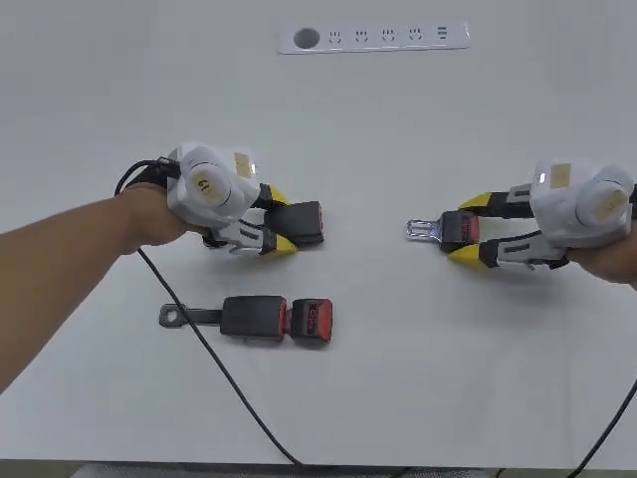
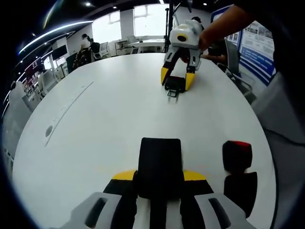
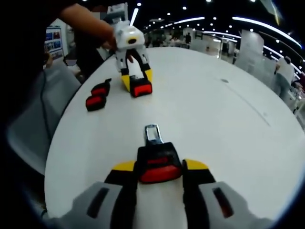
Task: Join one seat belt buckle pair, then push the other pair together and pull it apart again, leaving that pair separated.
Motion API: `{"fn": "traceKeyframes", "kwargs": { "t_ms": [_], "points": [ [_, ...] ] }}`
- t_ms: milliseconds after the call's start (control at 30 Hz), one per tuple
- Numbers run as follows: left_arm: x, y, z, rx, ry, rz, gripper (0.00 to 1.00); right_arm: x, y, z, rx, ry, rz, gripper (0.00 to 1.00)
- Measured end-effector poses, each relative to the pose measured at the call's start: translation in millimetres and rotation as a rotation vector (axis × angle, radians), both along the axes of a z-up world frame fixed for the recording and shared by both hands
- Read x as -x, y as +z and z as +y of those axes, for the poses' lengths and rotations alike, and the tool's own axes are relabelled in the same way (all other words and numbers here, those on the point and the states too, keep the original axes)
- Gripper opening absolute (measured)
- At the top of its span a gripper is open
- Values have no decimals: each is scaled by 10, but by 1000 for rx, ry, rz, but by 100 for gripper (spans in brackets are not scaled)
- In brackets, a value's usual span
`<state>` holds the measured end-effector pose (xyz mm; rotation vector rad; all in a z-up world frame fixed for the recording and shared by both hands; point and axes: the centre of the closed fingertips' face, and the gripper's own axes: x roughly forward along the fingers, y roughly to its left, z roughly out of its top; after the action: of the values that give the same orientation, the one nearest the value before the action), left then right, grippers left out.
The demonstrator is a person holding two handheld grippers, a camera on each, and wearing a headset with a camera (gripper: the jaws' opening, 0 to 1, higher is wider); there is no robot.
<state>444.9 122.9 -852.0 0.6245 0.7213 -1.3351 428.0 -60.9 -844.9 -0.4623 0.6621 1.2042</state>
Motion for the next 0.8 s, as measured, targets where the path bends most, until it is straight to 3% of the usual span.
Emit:
{"fn": "traceKeyframes", "kwargs": {
  "t_ms": [600, 800],
  "points": [
    [76, 10, 6, -9, -127, 4, 35, 25, -4, -36, -53, 13, 7, 36],
    [68, 31, 9, -3, -122, 10, 35, 16, -7, -26, -66, -3, 7, 36]
  ]
}}
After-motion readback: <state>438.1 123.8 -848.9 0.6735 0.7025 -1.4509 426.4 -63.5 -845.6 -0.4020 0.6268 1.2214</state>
